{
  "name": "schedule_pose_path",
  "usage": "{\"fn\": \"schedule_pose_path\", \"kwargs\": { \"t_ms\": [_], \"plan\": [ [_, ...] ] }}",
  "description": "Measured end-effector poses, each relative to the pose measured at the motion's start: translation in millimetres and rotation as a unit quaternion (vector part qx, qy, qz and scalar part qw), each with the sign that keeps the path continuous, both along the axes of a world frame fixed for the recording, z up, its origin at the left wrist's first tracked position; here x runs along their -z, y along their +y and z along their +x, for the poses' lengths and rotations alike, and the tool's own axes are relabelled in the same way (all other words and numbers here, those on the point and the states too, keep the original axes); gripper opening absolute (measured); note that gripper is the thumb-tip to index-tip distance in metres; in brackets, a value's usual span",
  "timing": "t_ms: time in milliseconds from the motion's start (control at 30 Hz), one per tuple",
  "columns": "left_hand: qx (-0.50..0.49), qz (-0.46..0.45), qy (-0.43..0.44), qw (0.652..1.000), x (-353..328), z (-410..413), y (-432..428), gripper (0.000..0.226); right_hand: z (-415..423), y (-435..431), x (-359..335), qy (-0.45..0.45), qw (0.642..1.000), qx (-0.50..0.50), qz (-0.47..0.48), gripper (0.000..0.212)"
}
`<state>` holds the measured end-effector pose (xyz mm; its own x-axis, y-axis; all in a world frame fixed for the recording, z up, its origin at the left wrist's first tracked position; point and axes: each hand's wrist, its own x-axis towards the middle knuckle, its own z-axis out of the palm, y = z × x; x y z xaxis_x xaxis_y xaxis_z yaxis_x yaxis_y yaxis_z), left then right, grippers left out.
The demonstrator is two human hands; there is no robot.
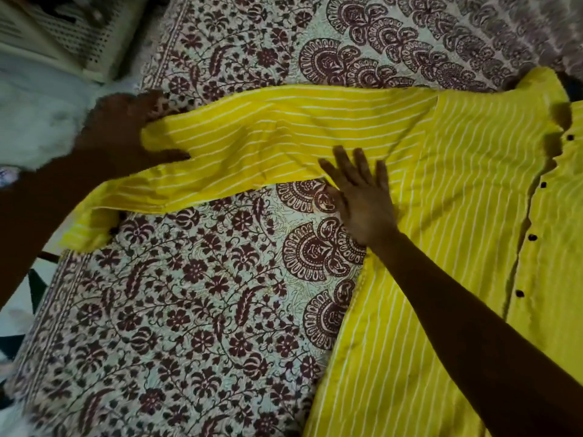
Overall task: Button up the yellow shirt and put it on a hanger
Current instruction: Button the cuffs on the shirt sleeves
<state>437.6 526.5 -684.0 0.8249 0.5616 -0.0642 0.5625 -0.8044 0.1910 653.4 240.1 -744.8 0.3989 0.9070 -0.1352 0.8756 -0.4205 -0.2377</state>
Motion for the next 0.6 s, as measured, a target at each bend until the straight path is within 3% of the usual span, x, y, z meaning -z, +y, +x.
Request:
{"fn": "schedule_pose_path", "kwargs": {
  "t_ms": [133,200,267,300,333,367,400,467,500,533,600],
  "plan": [
    [0.149,0.097,0.039,0.983,8,-41,-30,0.079,-3,6,-10,0.055,0.989,0.113,0.072,0.056],
    [0.163,0.087,0.076,0.98,20,-45,-44,0.064,-2,7,-17,0.001,0.989,0.122,0.081,0.06],
    [0.142,0.088,0.079,0.983,21,-56,-47,0.04,-23,14,-26,-0.042,0.987,0.073,0.136,0.05],
    [0.133,0.09,0.066,0.985,19,-59,-49,0.032,-37,19,-29,-0.022,0.983,0.064,0.171,0.038],
    [0.117,0.088,0.036,0.989,16,-63,-53,0.031,-57,26,-33,0.043,0.978,0.065,0.194,0.027],
    [0.104,0.075,0.007,0.992,12,-64,-60,0.031,-77,33,-38,0.153,0.964,0.093,0.196,0.03],
    [0.098,0.063,-0.025,0.993,8,-68,-67,0.03,-98,42,-45,0.294,0.926,0.156,0.177,0.039],
    [0.12,0.04,-0.053,0.991,4,-70,-91,0.027,-125,57,-52,0.561,0.758,0.31,0.124,0.04],
    [0.141,0.038,-0.05,0.988,4,-73,-103,0.025,-133,63,-53,0.641,0.672,0.357,0.106,0.036],
    [0.161,0.044,-0.047,0.985,6,-77,-115,0.024,-135,68,-53,0.687,0.609,0.381,0.11,0.032],
    [0.169,0.034,-0.047,0.984,9,-85,-135,0.027,-137,73,-52,0.718,0.532,0.42,0.158,0.018]
  ]
}}
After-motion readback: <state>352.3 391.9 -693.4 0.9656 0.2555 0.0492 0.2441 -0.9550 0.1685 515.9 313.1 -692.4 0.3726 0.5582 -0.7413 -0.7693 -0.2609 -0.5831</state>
